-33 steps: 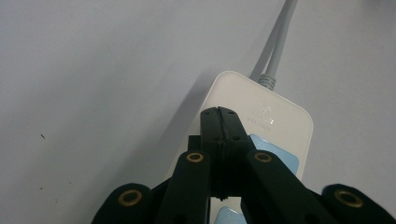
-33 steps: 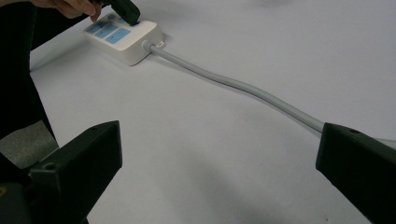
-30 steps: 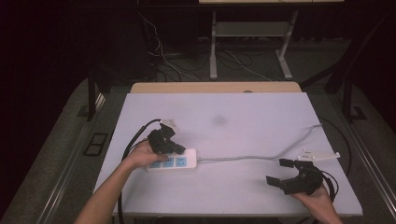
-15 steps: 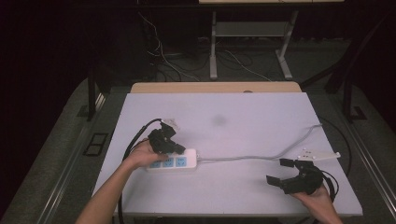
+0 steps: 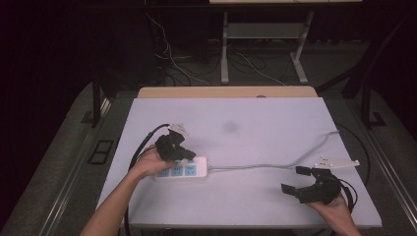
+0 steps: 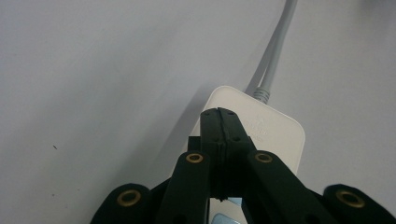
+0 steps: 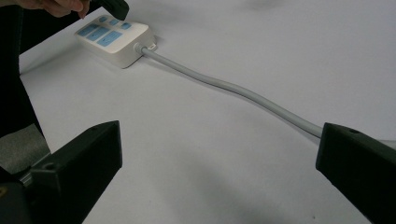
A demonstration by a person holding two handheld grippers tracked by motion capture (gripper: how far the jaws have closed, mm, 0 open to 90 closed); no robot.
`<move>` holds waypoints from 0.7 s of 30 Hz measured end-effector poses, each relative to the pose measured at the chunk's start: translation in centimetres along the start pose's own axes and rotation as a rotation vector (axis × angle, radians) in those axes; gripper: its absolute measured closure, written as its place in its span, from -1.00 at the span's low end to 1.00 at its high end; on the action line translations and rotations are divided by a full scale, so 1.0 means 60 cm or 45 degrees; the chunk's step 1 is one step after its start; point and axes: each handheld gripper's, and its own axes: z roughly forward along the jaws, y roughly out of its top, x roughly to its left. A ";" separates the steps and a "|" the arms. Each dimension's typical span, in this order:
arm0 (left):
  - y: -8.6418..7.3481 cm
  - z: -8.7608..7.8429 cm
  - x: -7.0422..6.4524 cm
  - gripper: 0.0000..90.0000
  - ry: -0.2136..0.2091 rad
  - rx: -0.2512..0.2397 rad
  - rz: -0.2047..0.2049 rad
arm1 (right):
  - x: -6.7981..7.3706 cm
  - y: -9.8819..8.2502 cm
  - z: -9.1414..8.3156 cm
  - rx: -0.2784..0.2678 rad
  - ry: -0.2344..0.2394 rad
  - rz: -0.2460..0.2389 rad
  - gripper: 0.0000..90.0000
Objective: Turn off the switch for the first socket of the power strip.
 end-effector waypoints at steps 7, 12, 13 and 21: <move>-0.002 -0.013 -0.001 0.98 0.022 -0.025 -0.008 | 0.000 0.000 0.000 0.002 -0.002 -0.001 -1.00; -0.005 -0.028 -0.001 0.98 0.044 -0.055 -0.018 | 0.001 0.000 0.001 0.004 -0.003 -0.002 -1.00; -0.006 -0.031 -0.001 0.98 0.051 -0.061 -0.019 | 0.001 0.000 0.001 0.004 -0.002 -0.002 -1.00; -0.009 -0.062 -0.004 0.98 0.097 -0.109 -0.028 | 0.003 0.000 0.002 0.004 0.000 -0.009 -1.00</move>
